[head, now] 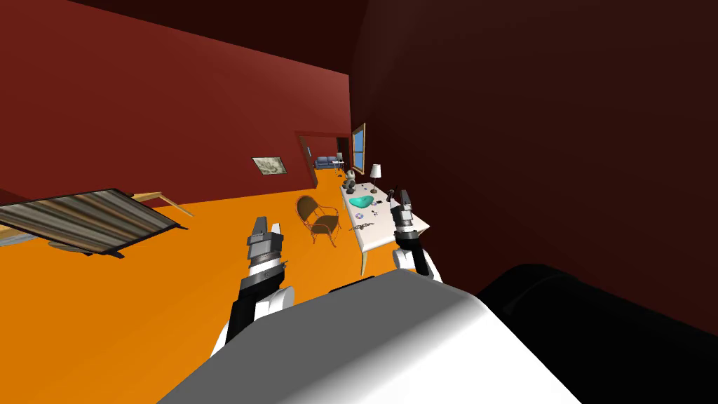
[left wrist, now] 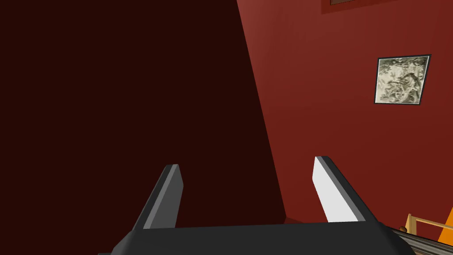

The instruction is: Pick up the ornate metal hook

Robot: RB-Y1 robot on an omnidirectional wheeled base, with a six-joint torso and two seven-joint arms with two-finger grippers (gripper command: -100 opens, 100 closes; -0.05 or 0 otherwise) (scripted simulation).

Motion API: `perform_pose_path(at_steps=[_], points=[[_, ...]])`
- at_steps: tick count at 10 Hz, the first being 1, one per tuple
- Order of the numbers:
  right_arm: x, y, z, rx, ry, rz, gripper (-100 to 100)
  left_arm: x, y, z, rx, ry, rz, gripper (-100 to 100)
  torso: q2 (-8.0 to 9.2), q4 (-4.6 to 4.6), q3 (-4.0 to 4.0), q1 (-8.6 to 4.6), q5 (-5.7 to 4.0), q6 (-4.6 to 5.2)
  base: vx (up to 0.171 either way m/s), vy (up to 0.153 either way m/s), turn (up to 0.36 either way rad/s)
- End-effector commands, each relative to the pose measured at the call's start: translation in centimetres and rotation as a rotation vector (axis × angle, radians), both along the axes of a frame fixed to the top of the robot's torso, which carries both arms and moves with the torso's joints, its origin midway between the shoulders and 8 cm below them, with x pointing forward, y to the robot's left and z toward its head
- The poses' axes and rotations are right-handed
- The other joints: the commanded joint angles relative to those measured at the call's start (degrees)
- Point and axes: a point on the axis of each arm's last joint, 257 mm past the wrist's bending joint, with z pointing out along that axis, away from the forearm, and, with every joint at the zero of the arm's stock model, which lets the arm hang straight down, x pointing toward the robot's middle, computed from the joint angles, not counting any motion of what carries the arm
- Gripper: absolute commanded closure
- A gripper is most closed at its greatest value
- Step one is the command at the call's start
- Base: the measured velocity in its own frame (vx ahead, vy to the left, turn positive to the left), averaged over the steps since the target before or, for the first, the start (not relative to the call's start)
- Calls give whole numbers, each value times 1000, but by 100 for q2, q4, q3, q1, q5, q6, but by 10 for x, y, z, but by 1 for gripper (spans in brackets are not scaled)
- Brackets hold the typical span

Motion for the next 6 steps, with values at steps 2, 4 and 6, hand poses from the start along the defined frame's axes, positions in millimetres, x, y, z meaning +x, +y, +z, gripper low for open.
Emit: perform_pose_path(at_steps=[2,4,6], points=[[8,8,-15,-78,55,20,-100,0,0,0,0,0,0,0,1,0,0,0,0,-1,-9,7,89],[17,13,-37,-153,127,27,-100,0,0,0,0,0,0,0,8,1,4,2,1,-1,-28,14,124],[22,17,-51,-213,173,34,-100,0,0,0,0,0,0,0,9,2,6,3,1,0,-23,13,91]])
